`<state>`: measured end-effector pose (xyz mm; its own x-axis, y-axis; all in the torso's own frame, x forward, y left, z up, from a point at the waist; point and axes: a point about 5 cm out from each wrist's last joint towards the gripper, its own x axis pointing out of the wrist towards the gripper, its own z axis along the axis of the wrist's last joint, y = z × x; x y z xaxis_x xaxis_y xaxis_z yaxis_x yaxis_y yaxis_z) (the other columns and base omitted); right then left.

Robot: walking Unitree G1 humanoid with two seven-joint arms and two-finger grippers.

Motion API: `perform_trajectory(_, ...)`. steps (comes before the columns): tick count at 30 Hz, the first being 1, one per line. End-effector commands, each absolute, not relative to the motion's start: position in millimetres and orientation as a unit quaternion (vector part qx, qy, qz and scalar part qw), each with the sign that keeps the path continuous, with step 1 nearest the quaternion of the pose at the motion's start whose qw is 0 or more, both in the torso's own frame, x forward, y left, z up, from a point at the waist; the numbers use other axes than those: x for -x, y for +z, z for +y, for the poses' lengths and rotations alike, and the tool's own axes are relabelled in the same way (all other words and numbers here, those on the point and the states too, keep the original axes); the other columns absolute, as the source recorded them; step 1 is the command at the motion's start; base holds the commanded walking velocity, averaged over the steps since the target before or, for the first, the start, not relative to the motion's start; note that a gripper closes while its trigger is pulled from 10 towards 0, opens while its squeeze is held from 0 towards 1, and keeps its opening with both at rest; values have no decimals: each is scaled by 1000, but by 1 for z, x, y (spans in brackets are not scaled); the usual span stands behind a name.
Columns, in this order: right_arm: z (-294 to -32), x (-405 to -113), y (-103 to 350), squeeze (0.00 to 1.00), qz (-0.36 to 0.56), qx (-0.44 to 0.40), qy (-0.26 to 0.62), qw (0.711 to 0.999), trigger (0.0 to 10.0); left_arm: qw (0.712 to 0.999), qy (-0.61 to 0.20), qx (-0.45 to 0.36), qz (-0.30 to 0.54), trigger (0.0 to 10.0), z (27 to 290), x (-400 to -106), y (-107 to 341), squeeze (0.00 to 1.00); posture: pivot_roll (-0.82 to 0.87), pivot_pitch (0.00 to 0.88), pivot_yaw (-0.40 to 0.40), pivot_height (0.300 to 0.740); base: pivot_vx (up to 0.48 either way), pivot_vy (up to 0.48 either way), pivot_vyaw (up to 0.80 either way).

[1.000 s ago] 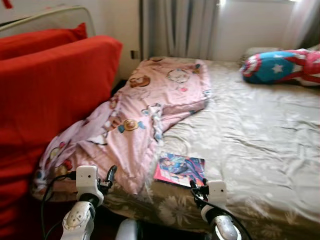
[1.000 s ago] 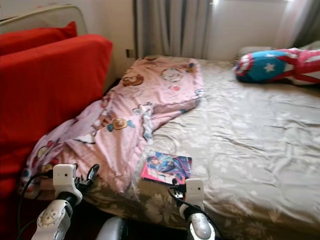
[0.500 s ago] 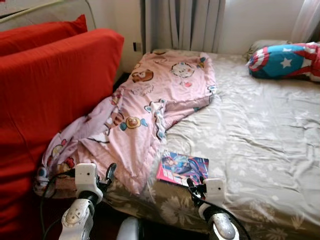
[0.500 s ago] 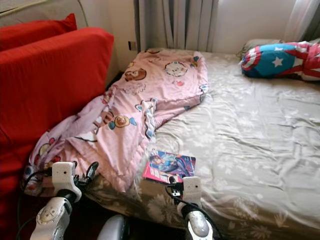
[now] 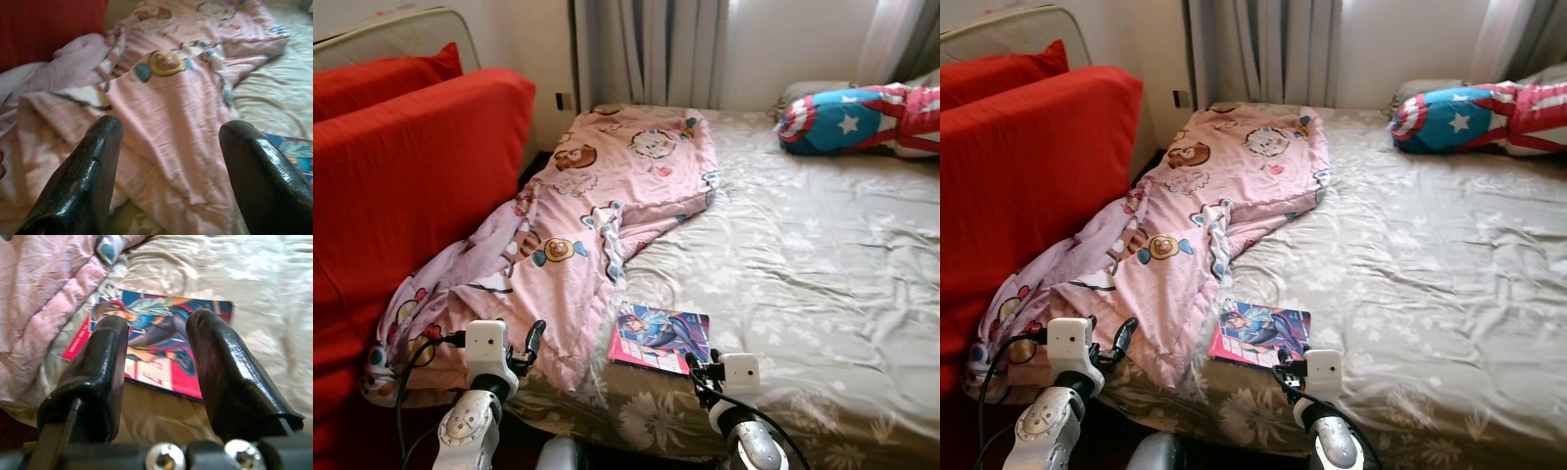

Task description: Clean up the room

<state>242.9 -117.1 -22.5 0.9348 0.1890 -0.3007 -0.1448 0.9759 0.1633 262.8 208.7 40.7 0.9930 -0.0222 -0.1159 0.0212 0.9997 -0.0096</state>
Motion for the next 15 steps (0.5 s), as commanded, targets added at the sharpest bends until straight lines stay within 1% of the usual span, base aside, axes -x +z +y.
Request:
perform_trajectory(1, -116, -244, -22, 0, 160, -74, 86, 981, 10000, 998, -11, 7, 55, 10000, 209, -264, 41, 0, 53, 0, 2, 621, 337, 0, 0)
perform_trajectory(11, -115, -247, -22, 0, 164, -74, 92, 979, 10000, 998, -12, 7, 54, 10000, 209, -265, 41, 0, 53, 0, 2, 621, 325, 0, 0)
perform_trajectory(15, -115, -248, -21, 0, 168, -77, 90, 979, 10000, 999, -13, 19, 48, 10000, 208, -265, 43, 0, 62, 0, -1, 621, 0, 0, 0)
